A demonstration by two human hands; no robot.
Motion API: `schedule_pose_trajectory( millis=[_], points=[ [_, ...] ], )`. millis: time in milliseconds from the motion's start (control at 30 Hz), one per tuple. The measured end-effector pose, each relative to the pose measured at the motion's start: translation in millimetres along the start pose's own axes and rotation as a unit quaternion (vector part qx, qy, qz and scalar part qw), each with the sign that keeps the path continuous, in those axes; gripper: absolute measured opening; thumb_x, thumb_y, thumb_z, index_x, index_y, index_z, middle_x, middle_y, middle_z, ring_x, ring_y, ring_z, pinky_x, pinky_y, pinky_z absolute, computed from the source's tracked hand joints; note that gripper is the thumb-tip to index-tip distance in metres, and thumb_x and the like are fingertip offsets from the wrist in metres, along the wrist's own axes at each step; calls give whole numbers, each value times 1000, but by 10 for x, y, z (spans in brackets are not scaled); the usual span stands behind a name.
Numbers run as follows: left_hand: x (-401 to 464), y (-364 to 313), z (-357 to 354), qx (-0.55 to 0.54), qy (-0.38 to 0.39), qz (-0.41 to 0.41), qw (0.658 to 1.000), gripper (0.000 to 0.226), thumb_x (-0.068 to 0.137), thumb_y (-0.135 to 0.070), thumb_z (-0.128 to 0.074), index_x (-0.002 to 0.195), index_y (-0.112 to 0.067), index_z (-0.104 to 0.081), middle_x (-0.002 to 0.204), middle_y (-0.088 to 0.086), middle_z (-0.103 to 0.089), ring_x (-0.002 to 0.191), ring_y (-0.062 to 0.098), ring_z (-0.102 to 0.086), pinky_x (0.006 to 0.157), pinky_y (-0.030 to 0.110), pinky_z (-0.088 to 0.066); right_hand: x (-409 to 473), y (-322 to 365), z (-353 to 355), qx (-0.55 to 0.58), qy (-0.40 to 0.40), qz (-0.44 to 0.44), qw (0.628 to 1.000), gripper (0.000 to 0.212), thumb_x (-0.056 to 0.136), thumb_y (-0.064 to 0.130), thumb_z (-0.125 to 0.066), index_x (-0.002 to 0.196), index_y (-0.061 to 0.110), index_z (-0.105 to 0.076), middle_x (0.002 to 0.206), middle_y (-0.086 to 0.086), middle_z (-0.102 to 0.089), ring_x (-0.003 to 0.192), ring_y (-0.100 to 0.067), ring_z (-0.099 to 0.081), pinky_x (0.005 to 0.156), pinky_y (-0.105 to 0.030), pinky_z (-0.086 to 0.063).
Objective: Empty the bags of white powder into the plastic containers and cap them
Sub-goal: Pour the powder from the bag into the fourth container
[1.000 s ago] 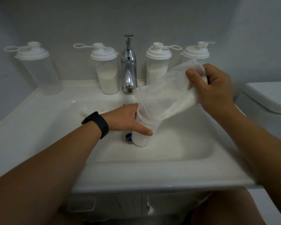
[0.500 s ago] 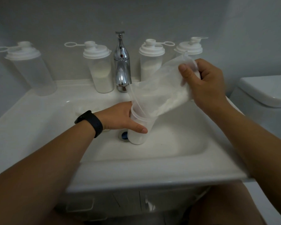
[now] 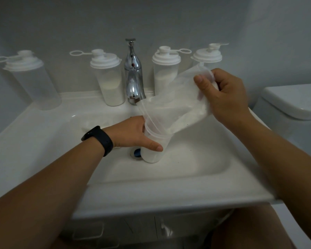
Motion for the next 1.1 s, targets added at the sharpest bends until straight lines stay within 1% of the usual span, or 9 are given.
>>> schedule_pose_trajectory(
  millis=[100,267,333,500,667,833,933,1033,1100],
  points=[
    [-1,-7,-4,-2,4,-2,1000,74,64,-41,-92,130,-31,-62,120,-19,-72,113,-1,-66,100,23,-51,-3,2,10,5,-5,1,1000,30,97,34,-69,78,12,-64,59,23,-58,58,3,-52,58,-9,-37],
    [2,5,-4,-2,8,0,1000,66,69,-30,-93,127,-34,-61,116,-23,-72,110,-4,-66,91,12,-50,-11,1,8,2,-1,0,1000,26,98,32,-68,78,16,-61,60,26,-58,58,5,-52,58,-8,-37],
    [6,1,-5,-2,8,0,1000,65,69,-31,-93,126,-35,-61,115,-24,-73,110,-5,-66,91,12,-50,-5,13,24,9,-11,7,1000,27,98,33,-68,78,15,-62,60,22,-58,58,5,-51,58,-9,-37],
    [2,-8,-4,-4,7,3,1000,75,61,-42,-91,129,-33,-61,119,-20,-72,112,-3,-66,99,21,-51,-9,31,3,5,-5,17,1000,43,98,35,-66,80,-3,-62,68,-1,-55,59,1,-46,57,-13,-36],
    [-2,-11,-8,-10,9,2,1000,69,64,-38,-91,126,-34,-62,117,-22,-73,111,-3,-66,94,16,-50,2,22,6,5,-8,10,1000,36,98,34,-67,81,3,-65,65,11,-55,58,3,-49,58,-12,-38],
    [-2,-16,-7,-8,10,0,1000,71,63,-40,-90,128,-33,-62,118,-21,-73,112,-2,-66,97,19,-51,-16,16,-1,7,-6,10,1000,39,99,34,-67,82,-1,-65,65,11,-56,59,4,-49,58,-12,-38],
    [0,-10,-5,-5,10,-1,1000,69,65,-37,-91,128,-32,-63,118,-18,-73,111,-2,-67,96,17,-52,-26,33,-16,4,2,16,1000,40,100,33,-65,86,-5,-66,66,8,-57,59,5,-51,59,-8,-37],
    [6,2,-1,2,10,1,1000,63,69,-31,-92,125,-34,-62,116,-20,-73,110,-4,-66,92,13,-51,-21,53,23,13,-15,24,1000,45,99,35,-65,86,-8,-65,66,-6,-57,59,2,-48,57,-11,-36],
    [8,3,-2,6,10,0,1000,63,69,-33,-92,124,-37,-62,116,-22,-72,110,-4,-66,93,13,-50,-19,53,7,13,-6,21,1000,46,100,36,-65,86,-8,-66,65,-8,-58,60,1,-49,57,-12,-37]
  ],
)
Point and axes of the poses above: each hand's wrist, its own x-axis towards the middle knuckle, its own z-axis out of the back of the hand, y = z × x, the point moved 8 cm from there along x, towards the middle knuckle
